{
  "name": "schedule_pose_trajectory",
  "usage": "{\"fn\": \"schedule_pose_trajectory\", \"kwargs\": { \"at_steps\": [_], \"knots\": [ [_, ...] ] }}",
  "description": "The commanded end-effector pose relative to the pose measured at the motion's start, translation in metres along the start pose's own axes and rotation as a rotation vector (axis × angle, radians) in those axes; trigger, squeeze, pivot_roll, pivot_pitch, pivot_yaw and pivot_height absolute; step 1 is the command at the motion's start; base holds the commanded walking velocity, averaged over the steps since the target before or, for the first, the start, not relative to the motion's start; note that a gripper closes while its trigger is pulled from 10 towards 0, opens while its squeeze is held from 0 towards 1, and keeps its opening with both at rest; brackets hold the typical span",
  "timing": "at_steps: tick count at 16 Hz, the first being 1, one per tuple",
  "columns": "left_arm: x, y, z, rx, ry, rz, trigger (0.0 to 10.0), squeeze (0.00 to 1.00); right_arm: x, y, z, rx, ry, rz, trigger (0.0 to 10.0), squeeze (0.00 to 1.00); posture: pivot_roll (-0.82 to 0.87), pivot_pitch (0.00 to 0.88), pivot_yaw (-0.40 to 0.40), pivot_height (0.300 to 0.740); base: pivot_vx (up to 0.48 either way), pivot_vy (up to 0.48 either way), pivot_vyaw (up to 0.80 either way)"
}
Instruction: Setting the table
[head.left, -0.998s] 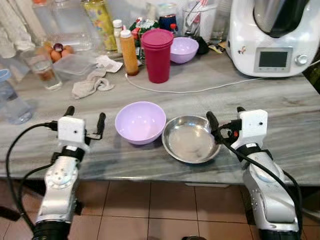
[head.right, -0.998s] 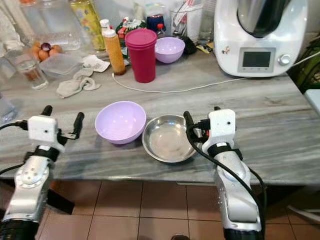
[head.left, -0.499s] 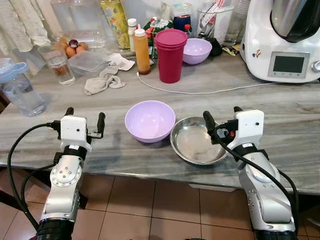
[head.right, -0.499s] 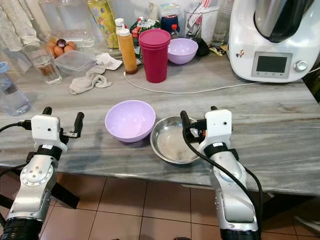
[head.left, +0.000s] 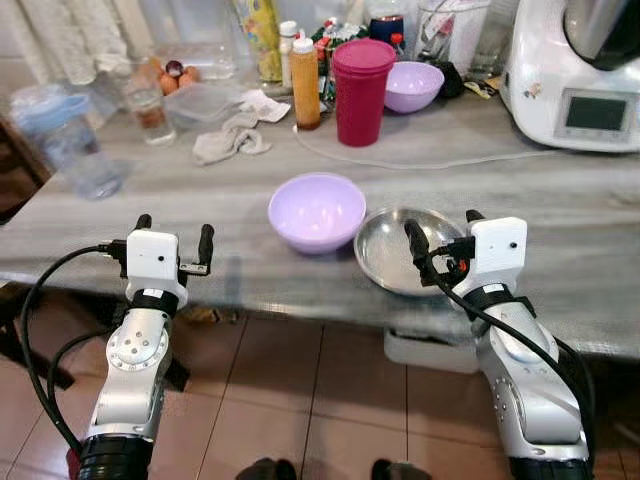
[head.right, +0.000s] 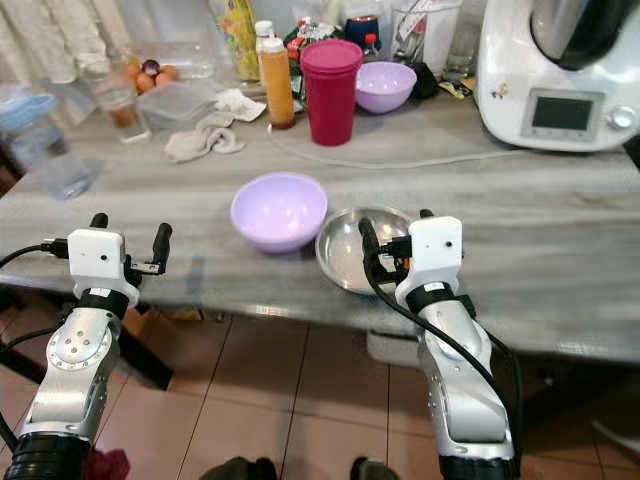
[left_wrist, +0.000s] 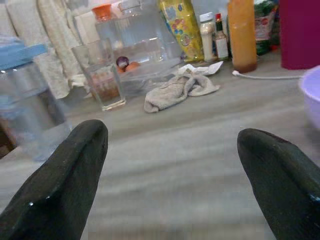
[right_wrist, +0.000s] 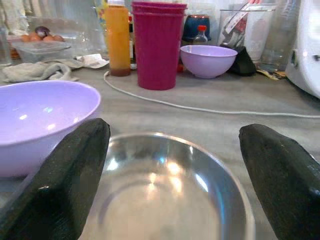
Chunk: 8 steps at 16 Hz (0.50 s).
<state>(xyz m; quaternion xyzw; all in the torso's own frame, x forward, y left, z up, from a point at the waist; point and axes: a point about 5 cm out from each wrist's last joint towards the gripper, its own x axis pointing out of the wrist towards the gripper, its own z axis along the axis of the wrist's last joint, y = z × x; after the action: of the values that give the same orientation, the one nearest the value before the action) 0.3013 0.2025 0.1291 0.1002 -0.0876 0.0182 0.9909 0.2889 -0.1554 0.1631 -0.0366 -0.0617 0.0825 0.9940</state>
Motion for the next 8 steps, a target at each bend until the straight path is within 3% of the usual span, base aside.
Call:
{"fn": "schedule_pose_trajectory", "kwargs": {
  "at_steps": [1, 8],
  "knots": [
    [-0.0005, 0.0015, -0.0001, 0.008, 0.005, 0.007, 10.0, 0.0, -0.0003, -0.0003, 0.0016, 0.006, -0.01, -0.007, 10.0, 0.0, -0.24, 0.063, 0.082, 0.74, -0.307, 0.0, 0.0],
    [-0.0005, 0.0015, -0.0001, 0.008, 0.005, 0.007, 10.0, 0.0, -0.0003, -0.0003, 0.0016, 0.006, -0.01, -0.007, 10.0, 0.0, -0.24, 0.063, 0.082, 0.74, -0.307, 0.0, 0.0]
  ]
}}
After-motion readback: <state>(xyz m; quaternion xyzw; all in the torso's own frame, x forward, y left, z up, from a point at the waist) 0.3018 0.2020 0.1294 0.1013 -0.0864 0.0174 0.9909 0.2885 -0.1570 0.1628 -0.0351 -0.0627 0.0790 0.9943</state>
